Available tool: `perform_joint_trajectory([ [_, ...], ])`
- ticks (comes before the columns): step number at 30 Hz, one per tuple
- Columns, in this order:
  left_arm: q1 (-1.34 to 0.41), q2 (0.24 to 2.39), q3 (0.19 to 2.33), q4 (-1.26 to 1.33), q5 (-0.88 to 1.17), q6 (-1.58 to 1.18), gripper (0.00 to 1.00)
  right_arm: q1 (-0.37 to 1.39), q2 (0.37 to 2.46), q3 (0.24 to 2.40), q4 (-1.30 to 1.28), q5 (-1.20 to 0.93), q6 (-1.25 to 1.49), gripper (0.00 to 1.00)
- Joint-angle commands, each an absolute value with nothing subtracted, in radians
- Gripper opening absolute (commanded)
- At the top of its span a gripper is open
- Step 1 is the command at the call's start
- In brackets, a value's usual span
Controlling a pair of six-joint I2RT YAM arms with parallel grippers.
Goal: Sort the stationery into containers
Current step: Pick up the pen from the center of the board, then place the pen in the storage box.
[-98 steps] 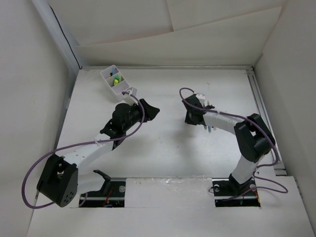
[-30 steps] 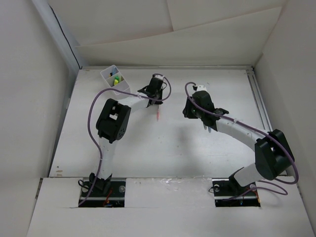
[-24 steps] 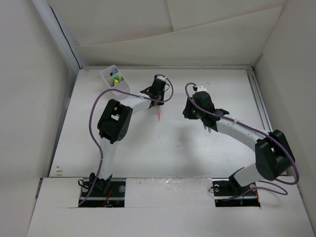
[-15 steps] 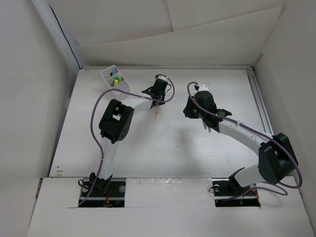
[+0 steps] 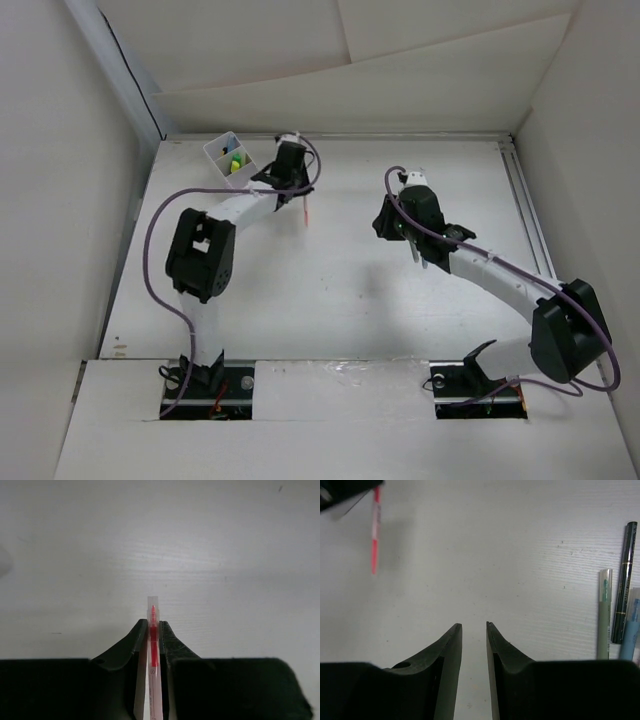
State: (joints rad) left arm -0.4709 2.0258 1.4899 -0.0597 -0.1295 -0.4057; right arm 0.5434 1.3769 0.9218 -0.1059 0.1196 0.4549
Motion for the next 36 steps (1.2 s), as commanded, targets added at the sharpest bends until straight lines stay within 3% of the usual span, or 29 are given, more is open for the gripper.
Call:
perform_joint_trajectory([
  [1,-0.396,1.846,1.480,0.031,-0.109,-0.534,0.00,0.538,1.348,0.916,-0.060,0.111,0.445,0.32],
  [6,-0.362,1.755,1.532,0.049,-0.314,-0.546,0.00,0.549,1.336,0.916,-0.060,0.120,0.445,0.32],
  [12,-0.342,1.789,1.661,0.078,-0.619,-0.390,0.00,0.558,1.315,0.916,-0.051,0.120,0.445,0.32],
  [20,-0.258,1.897,1.694,0.213,-0.721,-0.186,0.00,0.569,1.315,0.907,-0.051,0.129,0.445,0.32],
  [36,-0.279,2.085,1.718,0.540,-0.883,0.152,0.00,0.569,1.367,0.916,-0.041,0.136,0.436,0.32],
])
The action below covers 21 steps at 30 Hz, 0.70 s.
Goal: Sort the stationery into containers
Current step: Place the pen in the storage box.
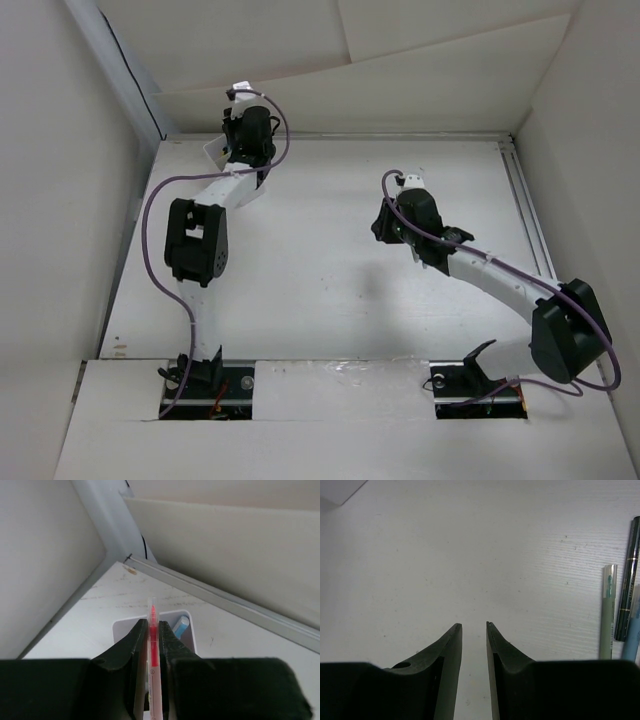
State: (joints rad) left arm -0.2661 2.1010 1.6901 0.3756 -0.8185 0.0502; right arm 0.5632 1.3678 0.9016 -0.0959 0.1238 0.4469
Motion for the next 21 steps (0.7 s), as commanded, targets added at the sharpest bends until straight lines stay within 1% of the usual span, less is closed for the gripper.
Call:
perform_joint_trajectory([
  [1,-0.290,2.098,1.718,0.554,-0.899,0.167,0.00,0.569,1.367,0.916,-0.041,0.137,0.436,0.32],
  [6,-0.301,2.129,1.689,0.676,-0.911,0.271,0.00,0.569,1.367,0.916,-0.041,0.136,0.436,0.32],
  [21,-0.301,2.200,1.694,0.758,-0.942,0.353,0.00,0.578,1.376,0.916,-0.020,0.137,0.426,0.32],
])
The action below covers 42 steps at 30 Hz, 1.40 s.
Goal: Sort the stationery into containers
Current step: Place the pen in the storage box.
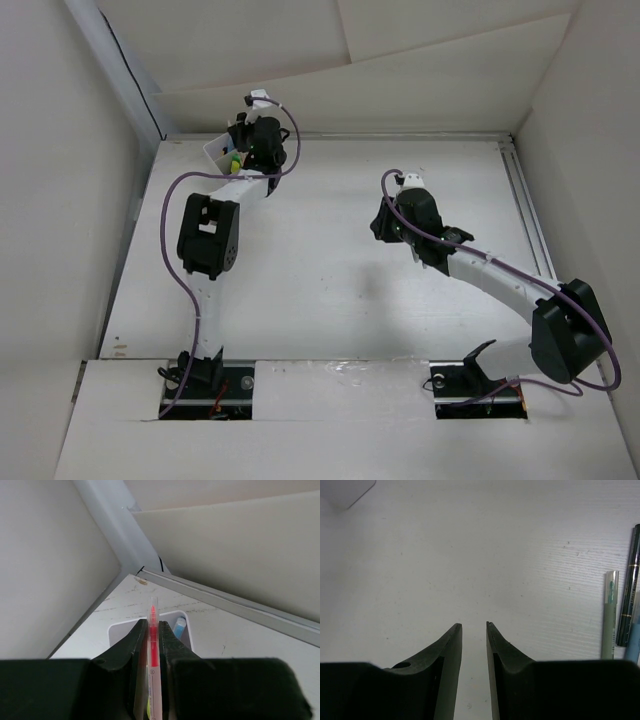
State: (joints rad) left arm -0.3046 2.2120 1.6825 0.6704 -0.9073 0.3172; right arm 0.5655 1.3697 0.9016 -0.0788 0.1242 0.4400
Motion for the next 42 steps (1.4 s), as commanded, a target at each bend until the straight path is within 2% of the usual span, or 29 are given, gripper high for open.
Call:
perform_joint_trajectory([
  [1,-0.301,2.212,1.694,0.758,-0.942,0.362,0.00,0.578,1.376,0.916,-0.011,0.137,0.426,0.32],
  [22,-0.310,2.252,1.628,0.877,-0.994,0.408,0.02,0.578,1.358,0.907,-0.011,0.144,0.426,0.32],
  [24,-0.310,2.243,1.608,0.888,-0.994,0.408,0.05,0.578,1.358,0.907,-0.011,0.144,0.426,0.32],
  [28,-0.310,2.224,1.586,0.905,-1.014,0.408,0.16,0.578,1.348,0.897,-0.011,0.144,0.426,0.32],
  [29,-0.319,2.214,1.574,0.905,-1.023,0.399,0.23,0.578,1.348,0.897,-0.011,0.144,0.426,0.32],
  [33,-0.328,2.160,1.533,0.893,-1.000,0.371,0.32,0.578,1.338,0.897,-0.011,0.158,0.426,0.32],
  [38,-0.348,2.079,1.523,0.824,-0.991,0.305,0.32,0.568,1.327,0.888,-0.011,0.178,0.446,0.32],
  [42,-0.380,1.990,1.545,0.723,-0.962,0.224,0.31,0.533,1.296,0.867,-0.035,0.305,0.488,0.32],
])
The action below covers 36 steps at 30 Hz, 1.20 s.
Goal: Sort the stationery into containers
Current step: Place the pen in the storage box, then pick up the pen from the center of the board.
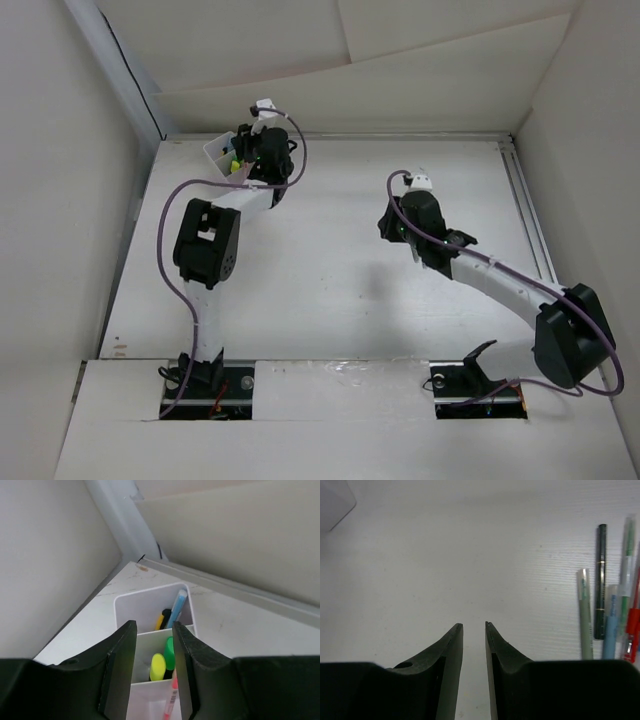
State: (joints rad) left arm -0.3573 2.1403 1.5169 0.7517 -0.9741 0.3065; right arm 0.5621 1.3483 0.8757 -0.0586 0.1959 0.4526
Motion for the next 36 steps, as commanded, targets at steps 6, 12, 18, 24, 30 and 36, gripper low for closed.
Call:
perform_joint_trajectory([
  [6,-0.505,1.848,1.656,0.440,-0.824,0.028,0.30,0.439,1.255,0.836,-0.104,0.371,0.577,0.00],
  [12,-0.568,1.864,1.835,0.034,-0.435,-0.340,0.23,0.371,1.192,0.815,-0.138,0.425,0.595,0.00],
  [18,-0.664,1.878,1.575,0.075,-0.227,-0.512,0.16,0.307,1.248,0.830,-0.170,0.339,0.585,0.08],
  [24,-0.732,1.781,1.315,0.231,-0.091,-0.597,0.15,0.273,1.354,0.772,-0.167,0.221,0.575,0.39],
  [30,-0.741,1.694,1.131,0.317,-0.014,-0.620,0.16,0.259,1.355,0.749,-0.167,0.147,0.586,0.44],
  [36,-0.741,1.594,0.990,0.376,0.029,-0.629,0.16,0.259,1.453,0.767,-0.149,0.066,0.577,0.44],
])
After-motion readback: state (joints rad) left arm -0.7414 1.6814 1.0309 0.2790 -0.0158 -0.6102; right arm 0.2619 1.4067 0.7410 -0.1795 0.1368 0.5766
